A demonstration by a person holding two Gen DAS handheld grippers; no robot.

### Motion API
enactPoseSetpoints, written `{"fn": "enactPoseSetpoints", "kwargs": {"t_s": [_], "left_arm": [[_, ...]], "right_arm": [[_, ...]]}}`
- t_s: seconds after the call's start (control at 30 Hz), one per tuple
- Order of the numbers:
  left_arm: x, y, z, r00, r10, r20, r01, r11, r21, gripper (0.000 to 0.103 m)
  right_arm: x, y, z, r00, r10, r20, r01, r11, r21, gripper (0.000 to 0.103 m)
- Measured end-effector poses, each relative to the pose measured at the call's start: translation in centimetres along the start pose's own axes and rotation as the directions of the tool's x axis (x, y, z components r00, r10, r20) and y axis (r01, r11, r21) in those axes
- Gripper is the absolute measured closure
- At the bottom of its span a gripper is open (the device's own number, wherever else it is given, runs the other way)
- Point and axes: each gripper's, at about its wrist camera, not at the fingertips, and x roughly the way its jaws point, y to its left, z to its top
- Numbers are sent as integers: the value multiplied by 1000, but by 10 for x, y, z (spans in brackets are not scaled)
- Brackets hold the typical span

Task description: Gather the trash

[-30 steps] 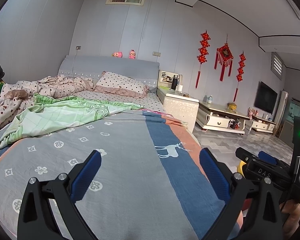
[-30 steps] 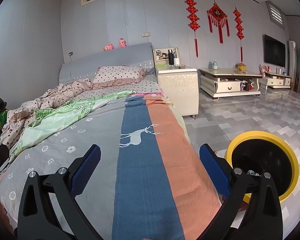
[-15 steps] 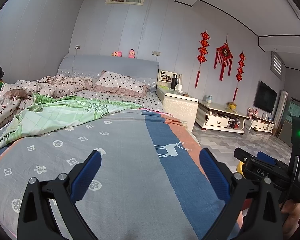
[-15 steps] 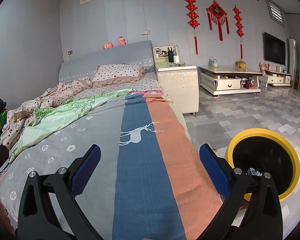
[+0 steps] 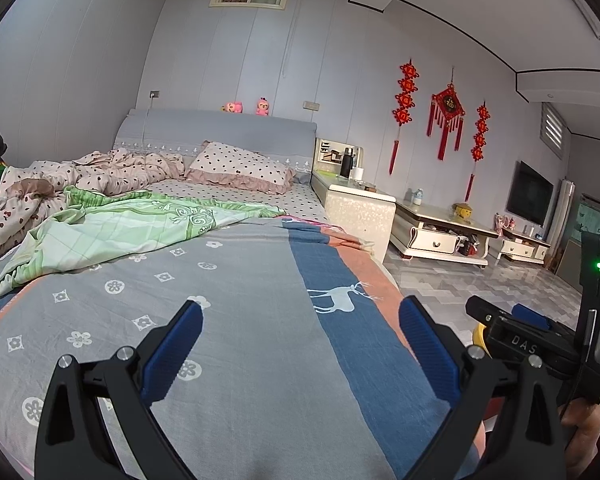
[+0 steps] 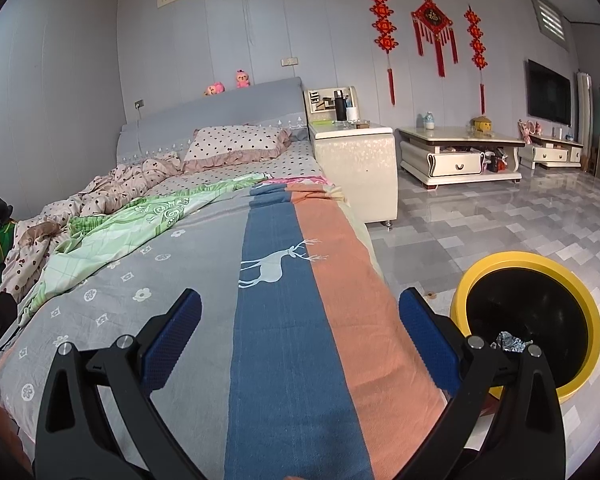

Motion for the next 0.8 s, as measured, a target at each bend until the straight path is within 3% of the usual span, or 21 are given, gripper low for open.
{"fn": "enactPoseSetpoints", "kwargs": {"t_s": [0.8], "left_arm": [[7, -1, -8, 1000, -8, -19, 8, 1000, 4, 8]], "right_arm": [[9, -1, -2, 999, -3, -34, 4, 1000, 14, 8]]}}
